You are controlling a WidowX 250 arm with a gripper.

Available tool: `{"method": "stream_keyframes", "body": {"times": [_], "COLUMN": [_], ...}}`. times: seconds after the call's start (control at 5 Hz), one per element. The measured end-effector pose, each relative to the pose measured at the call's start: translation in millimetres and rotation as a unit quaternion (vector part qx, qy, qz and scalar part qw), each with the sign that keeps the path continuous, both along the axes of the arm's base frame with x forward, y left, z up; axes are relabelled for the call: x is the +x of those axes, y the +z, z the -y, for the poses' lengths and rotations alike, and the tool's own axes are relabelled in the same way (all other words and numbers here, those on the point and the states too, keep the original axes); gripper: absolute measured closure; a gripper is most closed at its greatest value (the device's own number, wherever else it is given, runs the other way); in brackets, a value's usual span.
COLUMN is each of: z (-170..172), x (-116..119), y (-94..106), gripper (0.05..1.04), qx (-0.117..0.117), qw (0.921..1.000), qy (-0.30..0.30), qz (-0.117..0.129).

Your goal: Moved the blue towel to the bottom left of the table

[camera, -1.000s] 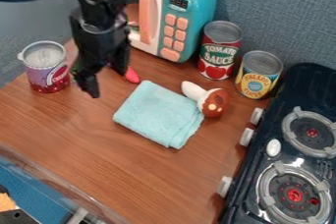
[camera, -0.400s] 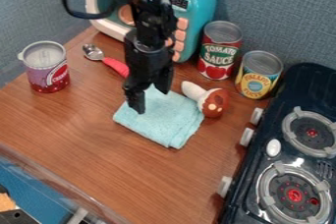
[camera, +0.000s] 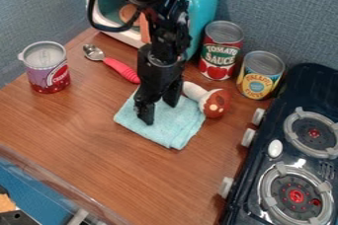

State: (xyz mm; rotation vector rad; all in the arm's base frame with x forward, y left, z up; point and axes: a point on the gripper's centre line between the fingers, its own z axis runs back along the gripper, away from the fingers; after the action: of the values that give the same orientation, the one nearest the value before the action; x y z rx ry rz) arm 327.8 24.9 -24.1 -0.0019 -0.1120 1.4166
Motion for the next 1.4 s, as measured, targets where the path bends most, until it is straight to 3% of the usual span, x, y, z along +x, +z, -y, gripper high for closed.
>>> {"method": "stream_keyframes", "body": {"times": [0.4,0.8,1.0,1.2,1.4], "z": [15,33,43,44,28], "x": [-10,-44,-54,-66,-93], "y": [-6.2,-7.1,-7.6,-8.1,-7.8], "gripper": [0.083,0.083,0.083,0.083,0.083], "qx": [0.001,0.001,-0.011,-0.016,-0.017], "qw": [1.0000,0.9996,0.9995,0.9995,0.9993], "qy": [-0.008,-0.026,-0.024,-0.020,0.019], "qz": [-0.004,-0.014,-0.015,-0.019,-0.028]}}
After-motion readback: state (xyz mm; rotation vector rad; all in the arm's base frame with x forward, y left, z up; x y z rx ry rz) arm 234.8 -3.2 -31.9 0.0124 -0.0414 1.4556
